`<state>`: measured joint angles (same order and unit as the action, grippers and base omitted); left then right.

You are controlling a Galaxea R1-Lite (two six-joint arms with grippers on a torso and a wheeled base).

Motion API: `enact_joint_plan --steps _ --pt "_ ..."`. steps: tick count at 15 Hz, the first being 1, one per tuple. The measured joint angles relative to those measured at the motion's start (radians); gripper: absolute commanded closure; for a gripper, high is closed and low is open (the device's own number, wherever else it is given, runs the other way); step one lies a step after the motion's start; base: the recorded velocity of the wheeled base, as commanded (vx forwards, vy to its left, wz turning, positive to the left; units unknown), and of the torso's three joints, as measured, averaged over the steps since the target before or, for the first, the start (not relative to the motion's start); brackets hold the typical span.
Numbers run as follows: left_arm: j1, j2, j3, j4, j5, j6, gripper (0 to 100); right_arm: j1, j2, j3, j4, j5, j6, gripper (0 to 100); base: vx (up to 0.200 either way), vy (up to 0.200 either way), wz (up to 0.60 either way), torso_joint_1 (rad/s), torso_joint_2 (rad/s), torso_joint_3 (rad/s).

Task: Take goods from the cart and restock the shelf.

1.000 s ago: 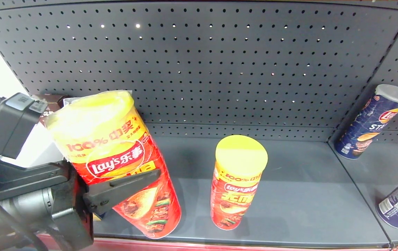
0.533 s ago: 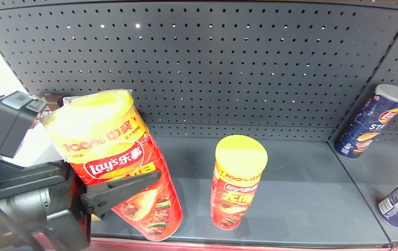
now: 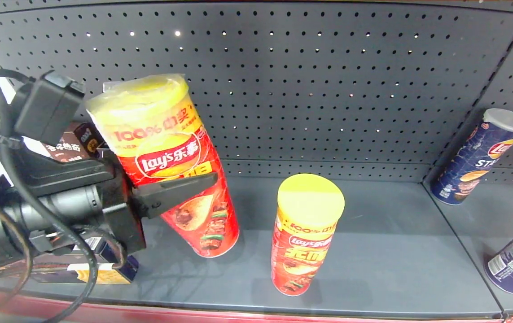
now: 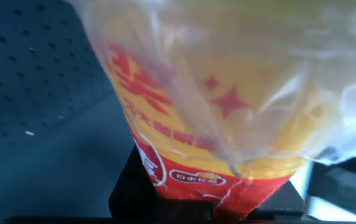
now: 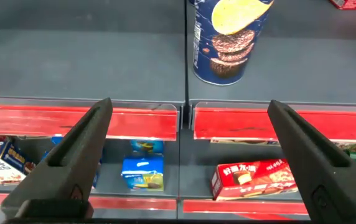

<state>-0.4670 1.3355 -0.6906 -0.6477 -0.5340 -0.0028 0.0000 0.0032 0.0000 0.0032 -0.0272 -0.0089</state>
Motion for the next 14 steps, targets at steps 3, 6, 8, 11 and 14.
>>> enact_joint_plan --steps 3,6,8,11,14 --pt "0.008 0.084 -0.027 0.0 -0.01 0.095 100 0.0 0.0 0.0 0.0 0.0 0.0 0 0.0 0.0 0.0 0.0 0.0 0.0" --pt "0.004 0.211 -0.107 -0.001 -0.012 0.154 100 0.0 0.0 0.0 0.0 0.0 0.0 0 0.0 0.0 0.0 0.0 0.0 0.0" --pt "0.004 0.302 -0.188 0.0 -0.012 0.16 100 0.0 0.0 0.0 0.0 0.0 0.0 0 0.0 0.0 0.0 0.0 0.0 0.0" --pt "0.006 0.441 -0.332 -0.002 -0.012 0.164 100 0.0 0.0 0.0 0.0 0.0 0.0 0 0.0 0.0 0.0 0.0 0.0 0.0" --pt "-0.001 0.547 -0.458 0.004 -0.013 0.162 100 0.0 0.0 0.0 0.0 0.0 0.0 0 0.0 0.0 0.0 0.0 0.0 0.0"
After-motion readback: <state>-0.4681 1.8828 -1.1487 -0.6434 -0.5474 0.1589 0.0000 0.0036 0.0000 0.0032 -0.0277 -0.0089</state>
